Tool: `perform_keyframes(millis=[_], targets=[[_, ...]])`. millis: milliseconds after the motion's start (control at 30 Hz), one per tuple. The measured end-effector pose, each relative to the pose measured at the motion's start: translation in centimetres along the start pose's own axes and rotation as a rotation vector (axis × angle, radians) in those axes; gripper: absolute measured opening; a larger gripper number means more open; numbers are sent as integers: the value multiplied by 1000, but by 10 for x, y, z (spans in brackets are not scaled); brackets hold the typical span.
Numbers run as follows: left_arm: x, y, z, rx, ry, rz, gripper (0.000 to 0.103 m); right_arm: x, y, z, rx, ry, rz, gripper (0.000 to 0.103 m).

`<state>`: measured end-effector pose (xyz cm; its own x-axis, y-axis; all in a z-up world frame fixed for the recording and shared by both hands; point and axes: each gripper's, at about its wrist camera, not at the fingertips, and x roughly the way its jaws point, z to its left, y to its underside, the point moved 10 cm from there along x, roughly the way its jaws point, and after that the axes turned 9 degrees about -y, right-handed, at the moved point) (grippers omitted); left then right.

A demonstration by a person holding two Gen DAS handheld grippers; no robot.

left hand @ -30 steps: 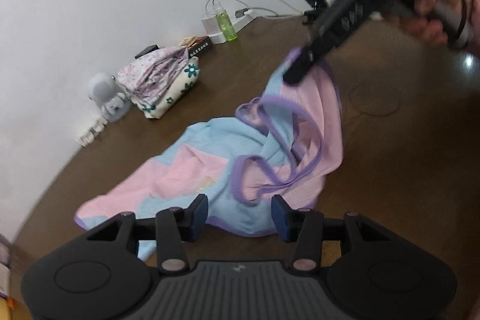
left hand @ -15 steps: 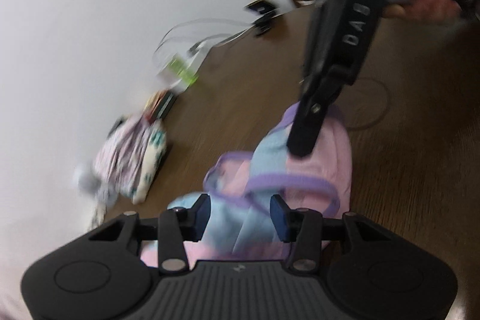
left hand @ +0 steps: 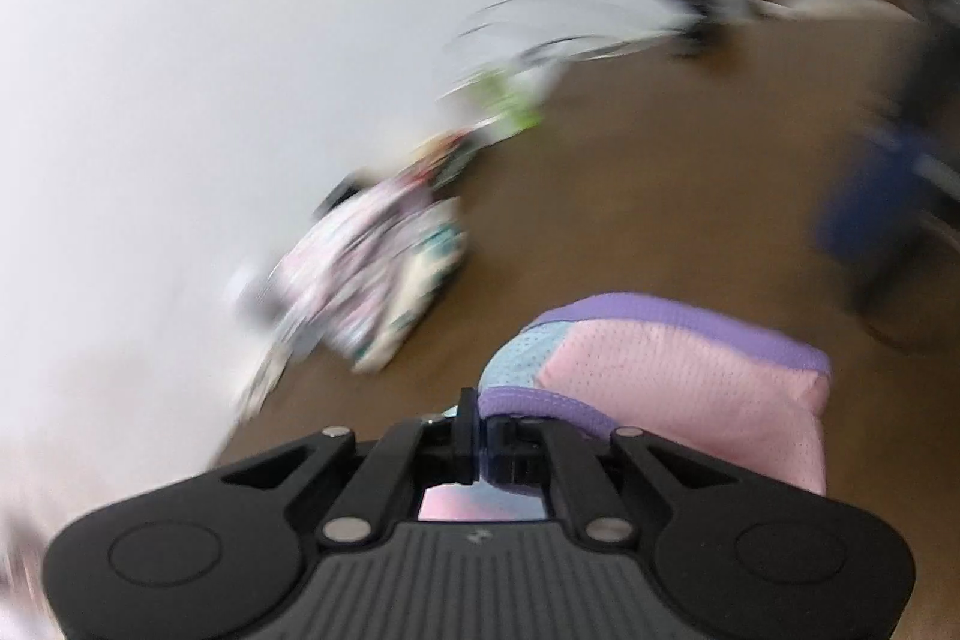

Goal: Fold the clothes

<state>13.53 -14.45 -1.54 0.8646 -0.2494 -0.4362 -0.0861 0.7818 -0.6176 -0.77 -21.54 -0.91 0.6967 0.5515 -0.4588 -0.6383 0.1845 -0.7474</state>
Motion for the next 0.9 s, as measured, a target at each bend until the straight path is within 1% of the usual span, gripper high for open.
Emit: perform_keyframes(millis=[67, 167, 200, 233, 300, 367, 500, 633, 700, 733, 767, 833, 900], targets=[[8, 4, 32, -134, -48, 77, 1, 10, 4, 7, -10, -13, 15, 34], [17, 19, 80, -334, -108, 179, 1, 34, 7, 24, -39, -43, 50, 34], [17, 25, 92, -384, -122, 203, 1, 42, 8, 31, -52, -54, 60, 34], [15, 30, 101, -412, -129, 215, 1, 51, 7, 37, -72, -56, 67, 34], [8, 42, 113, -434, -131, 226, 1, 68, 4, 51, -119, -52, 77, 35], [-3, 46, 117, -447, -128, 218, 1, 86, 0, 58, -152, -15, 89, 35], [-26, 47, 122, -469, -134, 175, 1, 115, -4, 57, -188, 80, 106, 35], [-35, 43, 129, -485, -135, 133, 1, 133, -4, 56, -219, 123, 109, 35], [-39, 43, 130, -492, -135, 121, 1, 141, -2, 56, -247, 131, 120, 19], [-40, 44, 130, -495, -135, 116, 1, 144, 0, 56, -247, 128, 130, 5], [-41, 45, 130, -498, -135, 114, 1, 146, 1, 55, -242, 123, 140, 1], [-42, 50, 133, -505, -146, 118, 1, 148, 2, 53, -229, 119, 150, 0], [-41, 57, 137, -514, -161, 124, 1, 146, 0, 48, -213, 122, 141, 0]])
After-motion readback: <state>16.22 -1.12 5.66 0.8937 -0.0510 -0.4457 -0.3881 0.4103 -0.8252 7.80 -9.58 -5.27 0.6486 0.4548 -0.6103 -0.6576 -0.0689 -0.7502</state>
